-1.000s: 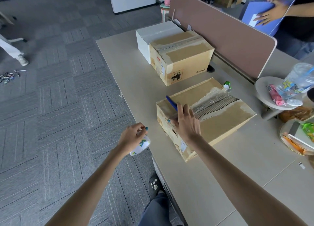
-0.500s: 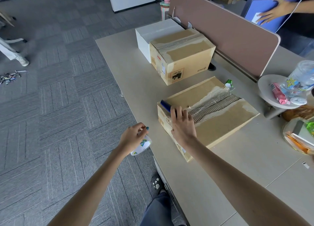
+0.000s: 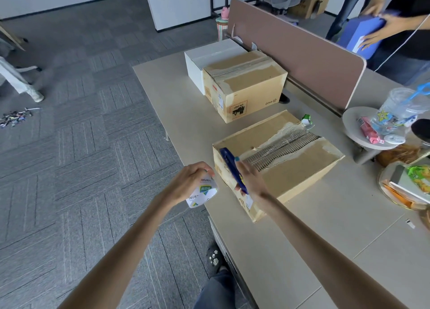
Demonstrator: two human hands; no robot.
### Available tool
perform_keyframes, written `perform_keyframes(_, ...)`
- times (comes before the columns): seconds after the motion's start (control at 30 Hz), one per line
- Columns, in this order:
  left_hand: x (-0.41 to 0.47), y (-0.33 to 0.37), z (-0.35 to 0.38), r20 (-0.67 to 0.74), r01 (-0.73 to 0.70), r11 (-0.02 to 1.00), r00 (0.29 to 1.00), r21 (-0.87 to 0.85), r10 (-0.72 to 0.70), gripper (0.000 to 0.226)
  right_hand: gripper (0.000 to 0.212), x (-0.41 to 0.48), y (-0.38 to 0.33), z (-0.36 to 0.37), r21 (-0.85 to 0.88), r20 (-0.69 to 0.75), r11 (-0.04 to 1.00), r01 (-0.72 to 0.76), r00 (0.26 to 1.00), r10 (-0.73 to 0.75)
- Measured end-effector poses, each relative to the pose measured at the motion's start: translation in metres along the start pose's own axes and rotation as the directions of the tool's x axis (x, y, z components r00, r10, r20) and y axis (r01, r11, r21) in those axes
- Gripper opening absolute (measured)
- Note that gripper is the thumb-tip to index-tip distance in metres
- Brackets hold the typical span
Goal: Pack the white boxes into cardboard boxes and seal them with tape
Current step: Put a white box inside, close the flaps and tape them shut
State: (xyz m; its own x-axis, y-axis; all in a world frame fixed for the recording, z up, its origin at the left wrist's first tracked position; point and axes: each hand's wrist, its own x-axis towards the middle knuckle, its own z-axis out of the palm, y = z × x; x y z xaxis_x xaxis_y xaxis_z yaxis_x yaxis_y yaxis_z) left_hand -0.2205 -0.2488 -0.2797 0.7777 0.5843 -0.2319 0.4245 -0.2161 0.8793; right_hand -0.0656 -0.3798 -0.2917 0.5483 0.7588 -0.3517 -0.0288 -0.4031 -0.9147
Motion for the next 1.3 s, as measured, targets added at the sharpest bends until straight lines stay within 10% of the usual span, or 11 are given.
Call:
perform_keyframes(0.77,-0.007,0.037,0.020,0.016,-0.042,0.975,0.999,0.217,0.039,0.053,0.030,-0.023,-0.020,-0.007,0.098,-0.089,0.995,0.022,0.996,-0.013)
perform_keyframes(1.0,-0.008,0.053,0.032,0.030,-0.131,0.944,0.991,0.304,0.128,0.047,0.005,-0.036,-0.021,-0.032,0.444,-0.062,0.892,-0.085,0.990,0.125)
perform_keyframes(1.3,-0.015,0.090,0.105,0.268,-0.276,0.960,0.930,0.054,0.253,0.010,0.011,-0.084,0.006,-0.114,0.239,-0.210,0.971,0.000,0.976,0.051)
